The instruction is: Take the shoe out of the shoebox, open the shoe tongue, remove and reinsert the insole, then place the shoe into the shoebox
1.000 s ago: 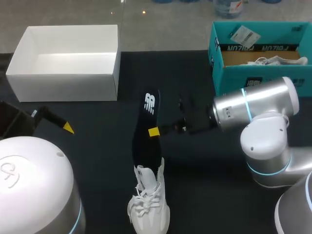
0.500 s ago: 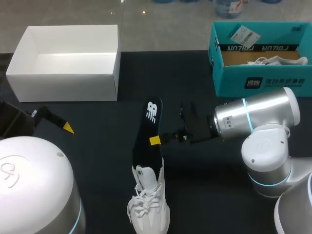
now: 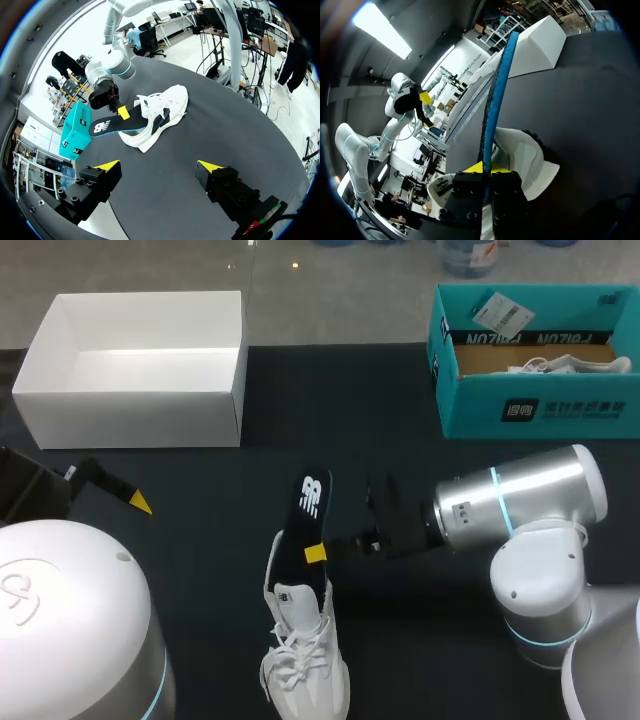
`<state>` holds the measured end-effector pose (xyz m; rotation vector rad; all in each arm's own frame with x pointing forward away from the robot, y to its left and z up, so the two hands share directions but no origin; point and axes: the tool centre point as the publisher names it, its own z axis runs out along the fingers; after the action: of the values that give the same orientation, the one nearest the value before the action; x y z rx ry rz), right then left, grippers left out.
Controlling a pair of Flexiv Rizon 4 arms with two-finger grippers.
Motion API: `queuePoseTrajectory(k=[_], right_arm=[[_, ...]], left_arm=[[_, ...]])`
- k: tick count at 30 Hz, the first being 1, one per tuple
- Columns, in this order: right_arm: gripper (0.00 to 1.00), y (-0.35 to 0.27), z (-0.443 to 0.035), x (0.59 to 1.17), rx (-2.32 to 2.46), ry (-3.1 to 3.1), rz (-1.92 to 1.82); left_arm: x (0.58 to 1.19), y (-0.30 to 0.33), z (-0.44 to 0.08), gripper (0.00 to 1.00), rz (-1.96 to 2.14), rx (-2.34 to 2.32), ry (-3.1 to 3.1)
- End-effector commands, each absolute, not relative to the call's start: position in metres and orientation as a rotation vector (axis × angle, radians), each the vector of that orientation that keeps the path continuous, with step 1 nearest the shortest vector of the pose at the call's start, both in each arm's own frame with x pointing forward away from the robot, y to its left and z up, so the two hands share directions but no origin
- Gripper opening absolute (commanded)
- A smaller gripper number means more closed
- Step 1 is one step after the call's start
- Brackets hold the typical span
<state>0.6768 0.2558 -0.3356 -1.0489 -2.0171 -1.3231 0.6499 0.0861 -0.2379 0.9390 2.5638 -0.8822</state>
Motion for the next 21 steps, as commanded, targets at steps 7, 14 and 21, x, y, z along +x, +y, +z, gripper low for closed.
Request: queuePoseTrajectory(k=[7,14,21], right_arm=[[0.0,0.261,-0.344,0.66,-1.07,-2.04,-1.236],[0.0,0.262,-0.347,0.658,-1.076,-2.04,-1.214],[0.45,0.264,-0.339,0.665,-1.074,-2.051,-1.214]], left_arm=[[0.65,0.086,-0.238,1.0,-0.88,0.941,2.566],[0.65,0.086,-0.238,1.0,-0.88,0.941,2.566],[0.65,0.086,-0.238,1.0,-0.88,0.941,2.566]])
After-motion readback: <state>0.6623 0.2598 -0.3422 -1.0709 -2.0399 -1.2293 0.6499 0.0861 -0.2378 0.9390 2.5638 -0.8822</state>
